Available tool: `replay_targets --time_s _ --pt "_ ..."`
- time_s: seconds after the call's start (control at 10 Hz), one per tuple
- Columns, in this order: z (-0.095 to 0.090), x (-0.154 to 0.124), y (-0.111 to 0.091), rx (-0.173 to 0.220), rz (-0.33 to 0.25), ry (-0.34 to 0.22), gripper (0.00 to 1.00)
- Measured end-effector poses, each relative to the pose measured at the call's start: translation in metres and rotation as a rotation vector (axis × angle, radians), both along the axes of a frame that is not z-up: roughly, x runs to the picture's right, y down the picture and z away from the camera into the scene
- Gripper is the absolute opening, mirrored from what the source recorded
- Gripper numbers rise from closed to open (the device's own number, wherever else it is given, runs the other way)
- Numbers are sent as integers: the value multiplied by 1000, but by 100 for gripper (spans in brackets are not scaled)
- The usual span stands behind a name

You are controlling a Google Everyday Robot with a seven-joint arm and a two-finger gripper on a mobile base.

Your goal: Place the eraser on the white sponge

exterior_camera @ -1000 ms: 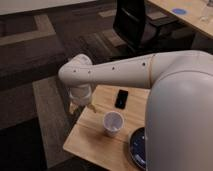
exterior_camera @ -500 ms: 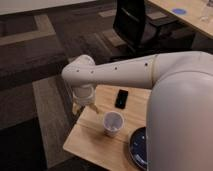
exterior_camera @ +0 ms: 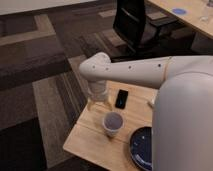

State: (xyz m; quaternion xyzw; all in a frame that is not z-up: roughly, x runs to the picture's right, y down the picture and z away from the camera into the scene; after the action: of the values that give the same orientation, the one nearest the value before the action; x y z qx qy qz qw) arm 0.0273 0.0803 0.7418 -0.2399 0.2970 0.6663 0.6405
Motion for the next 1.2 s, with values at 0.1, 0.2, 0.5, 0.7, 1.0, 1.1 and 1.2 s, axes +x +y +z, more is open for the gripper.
replay_targets --time_s 0.1,0.2,0.5,0.7,1.0,1.1,1.2 --pt "7 28 -9 -6 4 27 65" --pt "11 42 -13 -9 7 42 65" --pt "14 62 -19 -8 15 68 65" --pt "15 60 -20 -8 12 66 65" --pt "15 61 -19 -7 18 69 65" --pt "15 65 -18 -6 29 79 65" --pt "16 71 -19 -1 48 90 65"
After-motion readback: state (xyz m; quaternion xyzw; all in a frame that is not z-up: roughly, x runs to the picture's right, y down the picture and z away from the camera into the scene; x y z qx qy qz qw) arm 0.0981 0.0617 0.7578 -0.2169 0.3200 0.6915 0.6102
